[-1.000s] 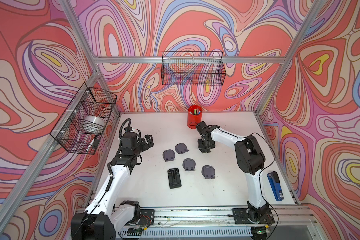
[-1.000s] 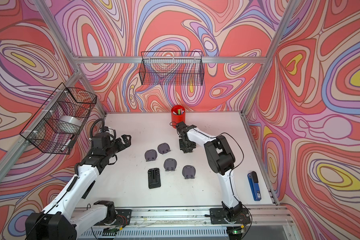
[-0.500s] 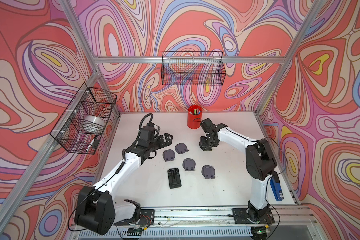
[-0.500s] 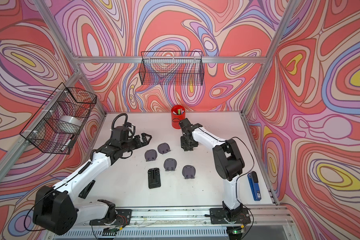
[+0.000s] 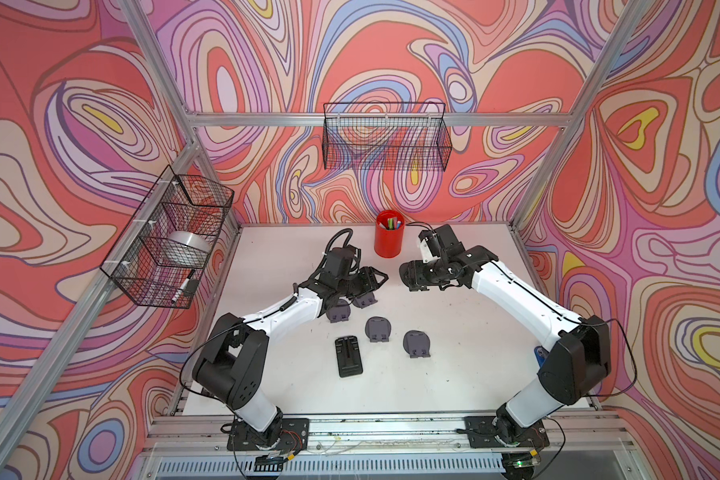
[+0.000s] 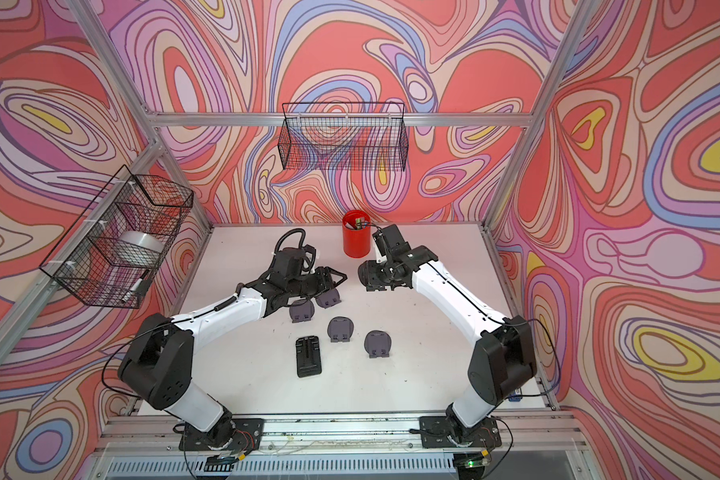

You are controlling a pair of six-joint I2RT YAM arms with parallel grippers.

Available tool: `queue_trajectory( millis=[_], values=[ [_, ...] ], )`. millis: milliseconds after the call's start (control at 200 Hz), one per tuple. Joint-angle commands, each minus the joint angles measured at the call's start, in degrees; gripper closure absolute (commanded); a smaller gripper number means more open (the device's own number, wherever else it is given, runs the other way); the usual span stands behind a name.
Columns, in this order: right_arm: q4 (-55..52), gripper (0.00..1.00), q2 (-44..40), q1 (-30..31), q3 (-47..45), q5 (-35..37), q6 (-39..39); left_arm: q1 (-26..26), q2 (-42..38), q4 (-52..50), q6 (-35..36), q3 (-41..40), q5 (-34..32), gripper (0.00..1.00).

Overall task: Open the phone stand
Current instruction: Pick up the phone stand at the center of the board, then open the phone stand.

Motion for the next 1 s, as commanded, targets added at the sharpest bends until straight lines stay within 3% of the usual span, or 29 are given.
queue_trajectory(
  millis=[0, 306, 997],
  values=[
    [1.4, 0.80, -1.8, -0.2, -0.7, -1.2, 0.7, -2.1, -0.1, 5.3, -1.8, 0.8, 0.7, 0.60],
    [2.1, 0.81, -2.2, -0.2, -0.6, -1.7, 1.0, -2.9, -1.8, 7.6, -1.8, 0.0, 0.4, 0.58],
    [2.0, 0.83, -3.1, -0.2, -0.7, -2.8, 0.8, -3.9, 4.1, 10.3, -3.3, 4.3, 2.3, 0.73]
  ],
)
